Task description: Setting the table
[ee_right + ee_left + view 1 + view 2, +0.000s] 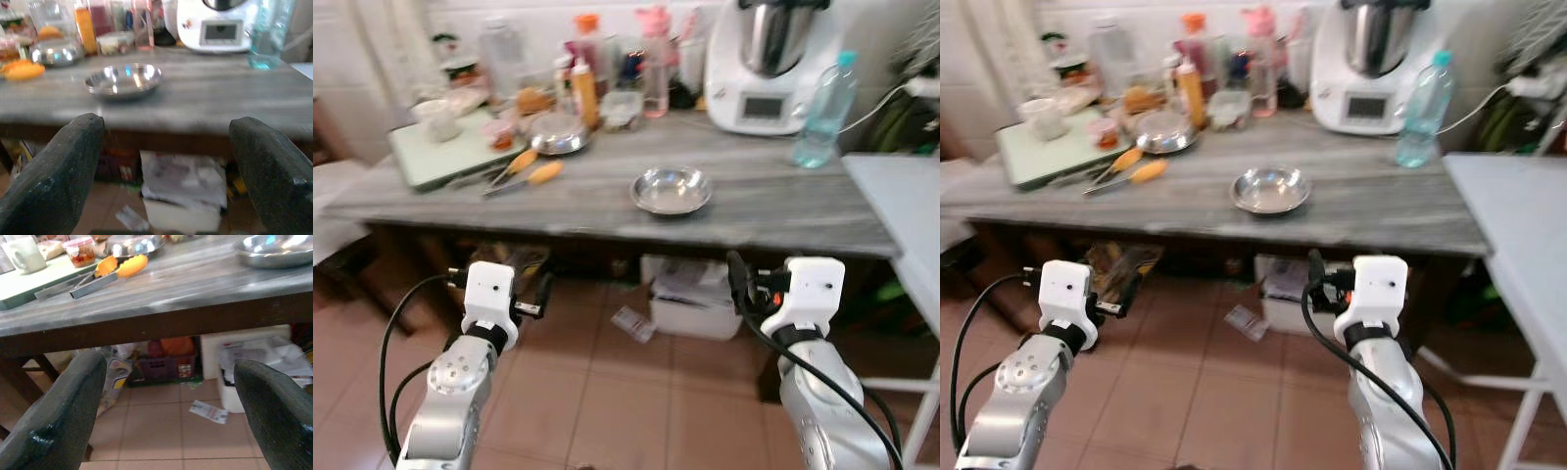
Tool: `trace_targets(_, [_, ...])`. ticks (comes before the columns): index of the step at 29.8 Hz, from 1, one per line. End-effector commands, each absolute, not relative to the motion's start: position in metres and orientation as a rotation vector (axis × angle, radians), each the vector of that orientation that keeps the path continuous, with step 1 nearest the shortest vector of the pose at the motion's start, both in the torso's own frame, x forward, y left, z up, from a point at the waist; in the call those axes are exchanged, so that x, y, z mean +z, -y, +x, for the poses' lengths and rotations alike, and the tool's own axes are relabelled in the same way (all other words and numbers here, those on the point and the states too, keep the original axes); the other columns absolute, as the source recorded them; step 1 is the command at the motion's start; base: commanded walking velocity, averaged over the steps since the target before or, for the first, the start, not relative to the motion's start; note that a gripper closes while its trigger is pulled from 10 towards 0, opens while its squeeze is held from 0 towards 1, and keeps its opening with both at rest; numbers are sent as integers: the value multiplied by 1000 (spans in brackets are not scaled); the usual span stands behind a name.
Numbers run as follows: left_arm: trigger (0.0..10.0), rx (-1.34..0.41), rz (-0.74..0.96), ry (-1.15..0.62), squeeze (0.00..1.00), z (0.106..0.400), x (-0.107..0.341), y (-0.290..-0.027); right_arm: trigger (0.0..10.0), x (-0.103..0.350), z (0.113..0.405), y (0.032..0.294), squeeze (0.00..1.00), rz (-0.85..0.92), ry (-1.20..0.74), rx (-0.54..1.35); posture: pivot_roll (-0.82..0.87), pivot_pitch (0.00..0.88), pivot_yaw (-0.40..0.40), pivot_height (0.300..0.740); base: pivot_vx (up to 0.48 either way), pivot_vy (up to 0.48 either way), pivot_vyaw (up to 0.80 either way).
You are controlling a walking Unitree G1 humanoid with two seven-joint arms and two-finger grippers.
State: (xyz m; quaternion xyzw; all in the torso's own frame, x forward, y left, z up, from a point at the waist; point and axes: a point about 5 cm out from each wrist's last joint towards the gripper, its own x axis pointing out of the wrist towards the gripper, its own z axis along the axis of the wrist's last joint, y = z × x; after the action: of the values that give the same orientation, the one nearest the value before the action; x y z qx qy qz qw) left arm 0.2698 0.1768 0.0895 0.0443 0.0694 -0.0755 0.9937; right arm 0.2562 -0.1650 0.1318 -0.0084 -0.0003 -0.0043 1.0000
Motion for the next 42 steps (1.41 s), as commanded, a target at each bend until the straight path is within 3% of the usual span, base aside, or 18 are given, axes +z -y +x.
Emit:
trace_targets(1, [10000, -153, 103, -124, 0, 273, 95, -179, 10000, 137, 257, 167, 0, -20, 17, -34, -46, 0, 100, 740, -356, 0, 0])
trace_targets(23, [10000, -278, 27, -78, 0, 277, 104, -166, 10000, 134, 261, 166, 0, -12, 9, -55, -41, 0, 89, 740, -71, 0, 0])
trace_targets(42, [10000, -301, 16, -76, 0, 279, 106, -164, 10000, 133, 264, 165, 0, -32, 15, -49, -36, 0, 93, 740, 0, -435, 0])
